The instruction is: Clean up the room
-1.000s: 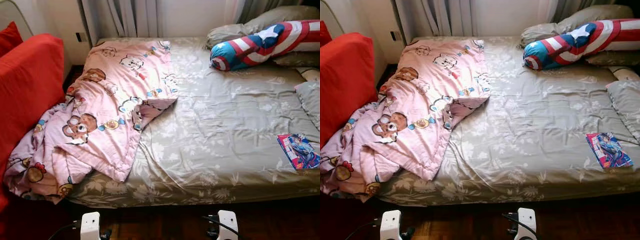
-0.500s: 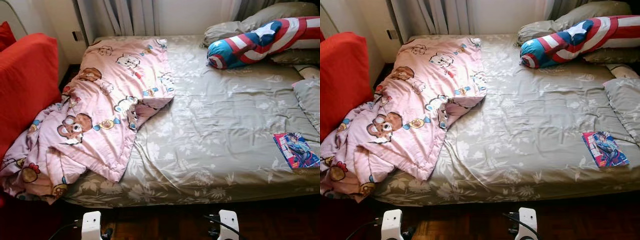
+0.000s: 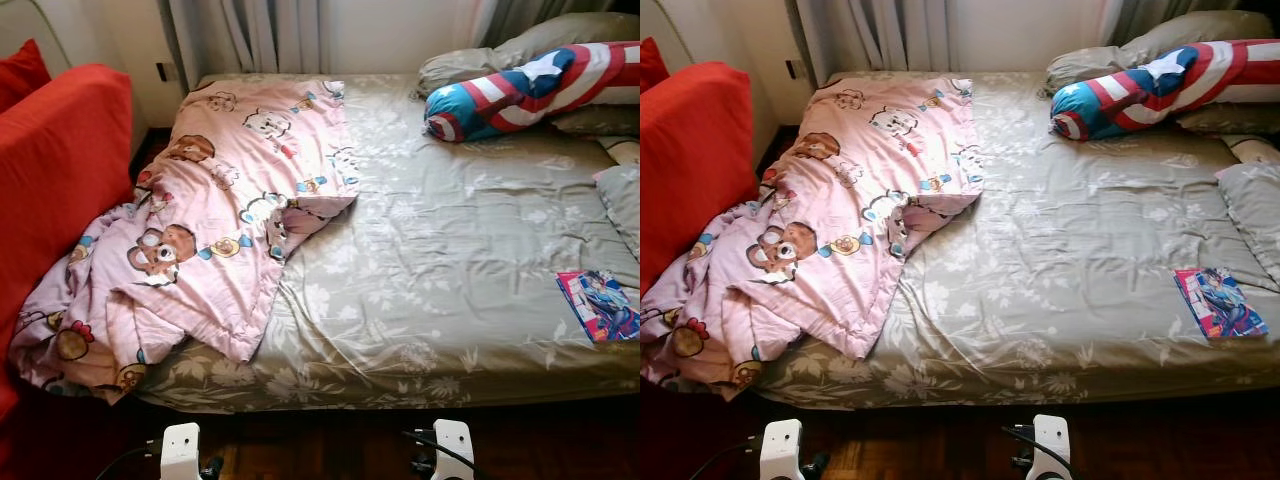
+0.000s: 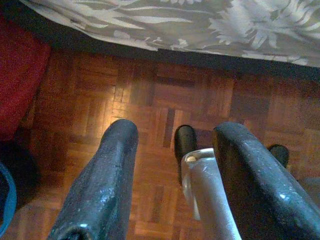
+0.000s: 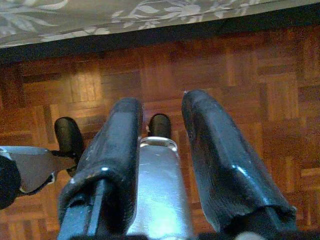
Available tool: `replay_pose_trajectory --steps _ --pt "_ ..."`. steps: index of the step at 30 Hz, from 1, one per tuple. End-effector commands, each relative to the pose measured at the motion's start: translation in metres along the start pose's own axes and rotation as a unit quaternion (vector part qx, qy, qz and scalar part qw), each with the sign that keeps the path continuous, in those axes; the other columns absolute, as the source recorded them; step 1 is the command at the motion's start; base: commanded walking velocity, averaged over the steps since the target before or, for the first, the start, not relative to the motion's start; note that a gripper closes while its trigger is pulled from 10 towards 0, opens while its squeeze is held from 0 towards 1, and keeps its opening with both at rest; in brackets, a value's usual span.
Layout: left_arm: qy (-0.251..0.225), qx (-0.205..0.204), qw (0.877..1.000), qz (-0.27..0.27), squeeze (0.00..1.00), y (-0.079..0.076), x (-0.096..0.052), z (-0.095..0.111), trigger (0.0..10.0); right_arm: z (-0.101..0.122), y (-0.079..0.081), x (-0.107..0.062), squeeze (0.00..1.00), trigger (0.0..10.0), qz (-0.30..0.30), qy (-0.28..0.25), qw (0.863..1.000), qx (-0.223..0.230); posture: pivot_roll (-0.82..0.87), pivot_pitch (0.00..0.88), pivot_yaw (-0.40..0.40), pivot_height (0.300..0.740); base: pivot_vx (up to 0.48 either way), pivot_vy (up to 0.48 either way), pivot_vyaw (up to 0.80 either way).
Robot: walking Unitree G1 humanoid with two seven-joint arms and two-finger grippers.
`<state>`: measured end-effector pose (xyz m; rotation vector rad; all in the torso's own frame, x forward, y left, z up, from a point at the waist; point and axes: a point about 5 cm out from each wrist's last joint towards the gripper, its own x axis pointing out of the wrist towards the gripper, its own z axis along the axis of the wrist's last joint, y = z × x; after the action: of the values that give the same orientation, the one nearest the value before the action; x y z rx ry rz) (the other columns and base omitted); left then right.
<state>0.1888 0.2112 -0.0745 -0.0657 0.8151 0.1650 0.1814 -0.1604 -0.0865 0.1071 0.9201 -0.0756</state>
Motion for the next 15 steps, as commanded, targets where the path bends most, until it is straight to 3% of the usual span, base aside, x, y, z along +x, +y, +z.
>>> replay_pose_trajectory --steps 1,15 --pt "0.015 0.002 1.000 0.006 0.00 0.0032 -0.0022 -0.0081 10.0 -0.0046 0.0002 -0.0009 0.00 10.0 0.000 0.006 1.000 0.001 0.05 0.113 -0.008 0.740 0.000 0.480 0.00" --pt "0.020 0.002 1.000 0.009 0.00 0.0049 -0.0028 -0.0103 10.0 -0.0041 0.0004 -0.0008 0.00 10.0 0.000 0.005 1.000 0.000 0.05 0.117 -0.006 0.740 0.000 0.480 0.00"
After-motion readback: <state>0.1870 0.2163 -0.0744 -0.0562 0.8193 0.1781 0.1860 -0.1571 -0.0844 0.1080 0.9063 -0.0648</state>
